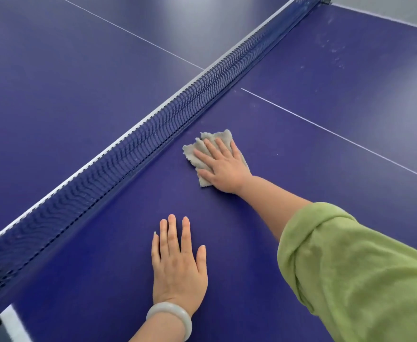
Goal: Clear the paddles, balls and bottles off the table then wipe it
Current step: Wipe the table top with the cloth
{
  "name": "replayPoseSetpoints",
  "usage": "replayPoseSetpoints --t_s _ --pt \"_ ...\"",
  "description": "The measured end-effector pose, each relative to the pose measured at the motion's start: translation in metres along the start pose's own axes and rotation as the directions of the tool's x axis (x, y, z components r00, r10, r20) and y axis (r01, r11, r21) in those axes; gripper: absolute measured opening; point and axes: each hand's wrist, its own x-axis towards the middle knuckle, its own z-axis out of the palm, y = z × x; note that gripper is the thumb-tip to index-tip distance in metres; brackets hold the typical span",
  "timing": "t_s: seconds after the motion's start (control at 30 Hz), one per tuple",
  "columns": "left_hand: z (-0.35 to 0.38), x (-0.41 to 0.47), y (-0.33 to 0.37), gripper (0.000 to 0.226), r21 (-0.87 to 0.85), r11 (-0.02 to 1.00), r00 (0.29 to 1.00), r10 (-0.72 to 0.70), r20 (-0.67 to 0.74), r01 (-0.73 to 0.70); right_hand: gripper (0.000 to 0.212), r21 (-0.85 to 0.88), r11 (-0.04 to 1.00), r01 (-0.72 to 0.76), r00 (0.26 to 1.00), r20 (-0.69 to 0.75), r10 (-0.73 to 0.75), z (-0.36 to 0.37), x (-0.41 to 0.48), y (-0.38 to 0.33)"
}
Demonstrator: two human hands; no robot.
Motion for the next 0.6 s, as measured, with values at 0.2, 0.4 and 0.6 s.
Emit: replayPoseSetpoints --t_s 0.2,0.4,0.6 --pt "-0.001 -0.001 0.000 0.068 -0.016 1.000 0.999 -0.015 0.042 0.015 0.063 -0.096 0.970 -0.223 0.962 -0.181 0.204 0.022 -0.129 0.051" --pt "-0.004 -0.002 -0.001 0.067 -0.085 0.996 0.999 0.000 0.053 0.004 0.061 0.154 0.609 -0.778 0.599 -0.107 0.793 0.050 -0.223 0.023" --pt "-0.017 0.000 -0.009 0.067 -0.245 0.969 0.992 0.062 0.111 -0.033 0.060 0.059 0.955 -0.292 0.950 -0.098 0.296 0.074 -0.236 -0.083"
